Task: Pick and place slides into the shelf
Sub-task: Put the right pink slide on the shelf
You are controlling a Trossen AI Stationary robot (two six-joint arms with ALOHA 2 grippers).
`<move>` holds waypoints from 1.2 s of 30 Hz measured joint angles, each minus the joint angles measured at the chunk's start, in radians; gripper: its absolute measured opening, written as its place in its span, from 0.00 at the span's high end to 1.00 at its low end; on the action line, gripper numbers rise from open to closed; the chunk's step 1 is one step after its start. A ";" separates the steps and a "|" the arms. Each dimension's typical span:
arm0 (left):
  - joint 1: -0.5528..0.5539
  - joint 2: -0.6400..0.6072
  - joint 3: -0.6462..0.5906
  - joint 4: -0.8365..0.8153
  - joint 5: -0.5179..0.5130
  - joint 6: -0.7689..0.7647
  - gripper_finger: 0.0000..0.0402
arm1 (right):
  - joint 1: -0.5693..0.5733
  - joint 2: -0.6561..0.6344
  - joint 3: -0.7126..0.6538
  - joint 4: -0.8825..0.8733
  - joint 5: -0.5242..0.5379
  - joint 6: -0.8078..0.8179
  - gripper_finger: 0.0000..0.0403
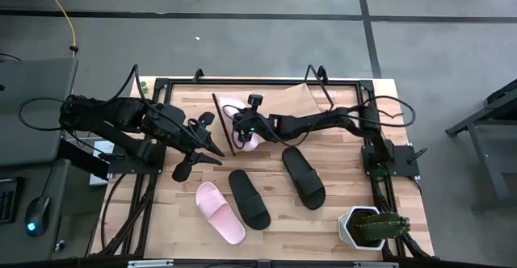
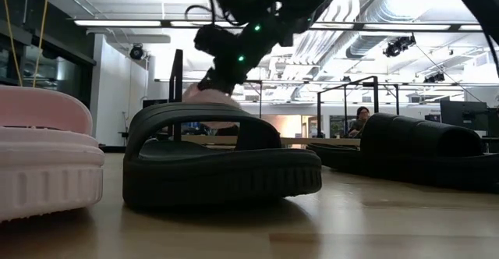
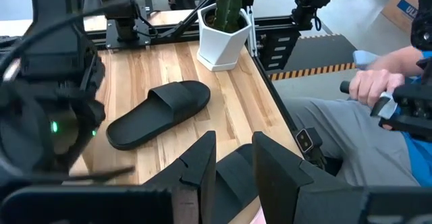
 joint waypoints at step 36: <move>0.000 0.000 0.000 -0.009 0.000 0.000 0.79 | 0.005 0.206 0.353 -0.372 0.086 0.098 1.00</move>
